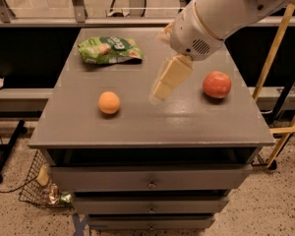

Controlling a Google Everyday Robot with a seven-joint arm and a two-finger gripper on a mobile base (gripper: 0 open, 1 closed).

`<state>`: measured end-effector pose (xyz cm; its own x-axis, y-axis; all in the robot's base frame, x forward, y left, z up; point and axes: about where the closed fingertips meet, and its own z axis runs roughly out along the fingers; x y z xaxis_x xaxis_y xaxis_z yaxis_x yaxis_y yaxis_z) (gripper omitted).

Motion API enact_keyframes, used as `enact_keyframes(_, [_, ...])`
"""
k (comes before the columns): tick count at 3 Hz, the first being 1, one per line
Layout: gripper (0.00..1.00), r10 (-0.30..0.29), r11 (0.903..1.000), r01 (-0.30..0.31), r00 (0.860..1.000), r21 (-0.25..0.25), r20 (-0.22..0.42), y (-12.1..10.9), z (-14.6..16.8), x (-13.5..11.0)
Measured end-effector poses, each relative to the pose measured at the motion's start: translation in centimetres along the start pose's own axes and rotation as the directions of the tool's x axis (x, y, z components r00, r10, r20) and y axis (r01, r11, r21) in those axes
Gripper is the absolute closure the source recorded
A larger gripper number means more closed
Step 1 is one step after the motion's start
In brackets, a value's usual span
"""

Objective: Move orange near green rice chip bag

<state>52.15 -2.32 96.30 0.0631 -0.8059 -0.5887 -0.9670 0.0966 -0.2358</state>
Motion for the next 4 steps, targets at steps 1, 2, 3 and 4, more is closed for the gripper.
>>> enact_keyframes(1, [0.00, 0.000, 1.0000, 0.000, 1.000, 0.000, 0.000, 0.0, 0.0, 0.0])
enact_keyframes(2, [0.00, 0.090, 0.9958, -0.089, 0.995, -0.025, 0.053, 0.3, 2.7, 1.6])
enact_keyframes(3, [0.00, 0.183, 0.9831, -0.180, 0.976, -0.034, 0.122, 0.3, 6.3, 2.0])
enact_keyframes(4, [0.00, 0.218, 0.9760, -0.214, 0.959, -0.039, 0.179, 0.2, 9.4, 0.9])
